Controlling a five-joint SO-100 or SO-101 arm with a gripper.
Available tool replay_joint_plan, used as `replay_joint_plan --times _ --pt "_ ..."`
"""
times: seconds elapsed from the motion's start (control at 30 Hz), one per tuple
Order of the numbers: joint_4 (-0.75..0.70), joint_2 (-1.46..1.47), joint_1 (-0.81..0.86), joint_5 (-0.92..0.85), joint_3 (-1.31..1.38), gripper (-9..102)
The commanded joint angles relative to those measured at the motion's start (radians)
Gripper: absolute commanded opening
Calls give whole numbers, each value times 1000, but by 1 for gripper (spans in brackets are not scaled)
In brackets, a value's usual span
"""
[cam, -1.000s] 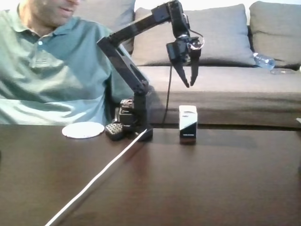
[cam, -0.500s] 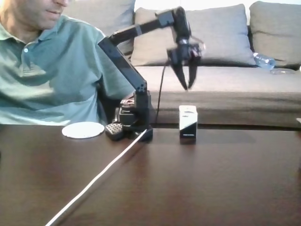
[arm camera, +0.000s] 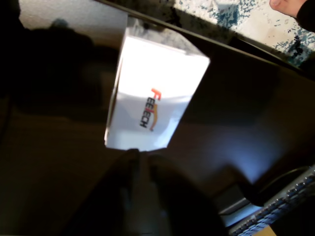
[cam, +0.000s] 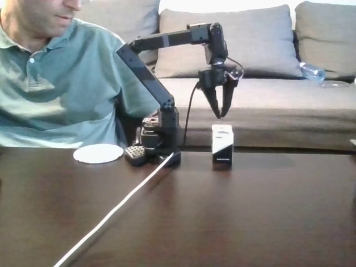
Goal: Grasp a servo box and put it on the zirlivani.
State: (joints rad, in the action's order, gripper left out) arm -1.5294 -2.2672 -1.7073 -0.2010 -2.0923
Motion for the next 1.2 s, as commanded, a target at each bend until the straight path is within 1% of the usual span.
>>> replay_joint_plan --times 0.0,0.13,0.27,0.37,0.5,0.63,0.93,1.17 --pt "-6 -17 -11 8 5 15" --pt "-6 -17 -11 5 3 25" --pt "-6 -17 -8 2 0 29" --pt "15 -18 17 -26 -44 29" --pt "80 -18 40 -52 -129 29" --pt "80 -15 81 -98 -146 29" --pt "-48 -2 132 -183 -117 28" --pt "-81 -3 117 -196 -95 28"
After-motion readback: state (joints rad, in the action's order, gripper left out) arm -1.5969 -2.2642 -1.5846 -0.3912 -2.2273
